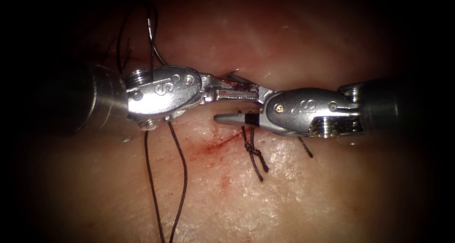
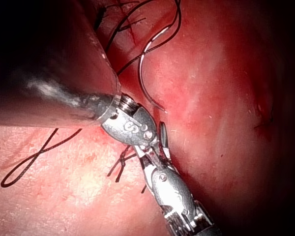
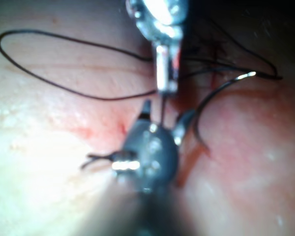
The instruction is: Wound Closure
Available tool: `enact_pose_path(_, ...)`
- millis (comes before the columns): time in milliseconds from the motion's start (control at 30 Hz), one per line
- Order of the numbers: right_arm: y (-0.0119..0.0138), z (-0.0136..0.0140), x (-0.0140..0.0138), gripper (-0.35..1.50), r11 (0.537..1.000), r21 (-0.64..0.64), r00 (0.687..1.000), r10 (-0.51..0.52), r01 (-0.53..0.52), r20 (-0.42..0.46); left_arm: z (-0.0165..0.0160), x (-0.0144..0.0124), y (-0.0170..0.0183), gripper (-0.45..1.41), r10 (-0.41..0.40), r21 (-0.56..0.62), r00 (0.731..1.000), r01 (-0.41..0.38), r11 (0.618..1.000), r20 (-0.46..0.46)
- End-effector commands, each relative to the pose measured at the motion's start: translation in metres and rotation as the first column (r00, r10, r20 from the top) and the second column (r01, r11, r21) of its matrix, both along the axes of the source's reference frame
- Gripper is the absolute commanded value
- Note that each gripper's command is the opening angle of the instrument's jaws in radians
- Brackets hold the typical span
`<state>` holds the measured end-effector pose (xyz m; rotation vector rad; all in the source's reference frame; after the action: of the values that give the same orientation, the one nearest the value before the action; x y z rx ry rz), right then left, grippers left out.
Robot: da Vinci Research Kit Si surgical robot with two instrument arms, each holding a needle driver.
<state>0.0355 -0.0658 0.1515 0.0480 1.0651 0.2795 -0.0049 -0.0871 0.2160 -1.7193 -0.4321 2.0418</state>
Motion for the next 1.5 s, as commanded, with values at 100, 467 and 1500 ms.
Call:
enact_pose_path(100, 0.0000, 0.0008, 0.0012, 1.48, 1.000, -0.005, 1.000, 0.001, -0.001, 0.001, 0.0004, -0.0006, -0.0009, -0.45, 0.002, 0.003, 1.000, -0.002, 1.000, 0.003)
enact_pose_path(467, -0.0004, 0.0008, 0.0007, -0.35, 0.991, 0.028, 0.992, -0.128, 0.128, 0.006, 0.0001, -0.0004, -0.0006, -0.45, 0.005, 0.007, 1.000, -0.005, 1.000, 0.007)
enact_pose_path(1500, 0.0001, -0.0061, -0.0249, 1.48, 0.984, 0.033, 0.984, 0.171, -0.172, 0.051, 0.0013, 0.0194, -0.0055, -0.45, -0.077, -0.071, 0.989, 0.068, 0.995, -0.129)
